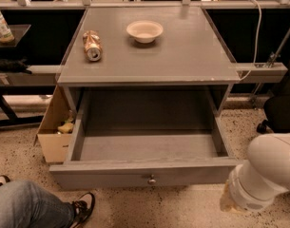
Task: Close top drawer
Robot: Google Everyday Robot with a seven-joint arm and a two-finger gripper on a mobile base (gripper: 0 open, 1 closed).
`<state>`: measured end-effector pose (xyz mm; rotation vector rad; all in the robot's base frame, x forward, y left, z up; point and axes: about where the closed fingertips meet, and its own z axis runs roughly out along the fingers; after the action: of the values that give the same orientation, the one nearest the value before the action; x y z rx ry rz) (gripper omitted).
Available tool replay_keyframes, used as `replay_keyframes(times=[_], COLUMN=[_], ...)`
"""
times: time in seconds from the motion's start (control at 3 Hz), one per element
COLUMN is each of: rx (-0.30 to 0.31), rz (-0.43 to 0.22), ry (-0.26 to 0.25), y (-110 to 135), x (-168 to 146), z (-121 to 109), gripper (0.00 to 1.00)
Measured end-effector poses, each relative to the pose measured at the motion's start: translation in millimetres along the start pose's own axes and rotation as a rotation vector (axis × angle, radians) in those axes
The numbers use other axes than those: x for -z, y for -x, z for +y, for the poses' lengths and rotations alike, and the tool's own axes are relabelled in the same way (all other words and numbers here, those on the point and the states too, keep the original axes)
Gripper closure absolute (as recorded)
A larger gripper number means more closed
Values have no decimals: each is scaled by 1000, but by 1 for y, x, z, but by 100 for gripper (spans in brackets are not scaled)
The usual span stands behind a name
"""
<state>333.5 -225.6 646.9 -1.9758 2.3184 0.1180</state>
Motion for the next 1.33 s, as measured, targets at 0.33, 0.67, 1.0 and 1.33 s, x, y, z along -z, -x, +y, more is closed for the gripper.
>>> replay_keyframes(times=[0.33, 0.67, 1.0, 1.33], rx=[75, 129, 162, 158], rz=[-25, -89, -149, -196], ry=[14, 8, -21, -47], y=[17, 36, 56, 68], x=[-18, -35, -37, -34], z=[-8, -23, -42, -62], gripper=[100, 100, 100, 100])
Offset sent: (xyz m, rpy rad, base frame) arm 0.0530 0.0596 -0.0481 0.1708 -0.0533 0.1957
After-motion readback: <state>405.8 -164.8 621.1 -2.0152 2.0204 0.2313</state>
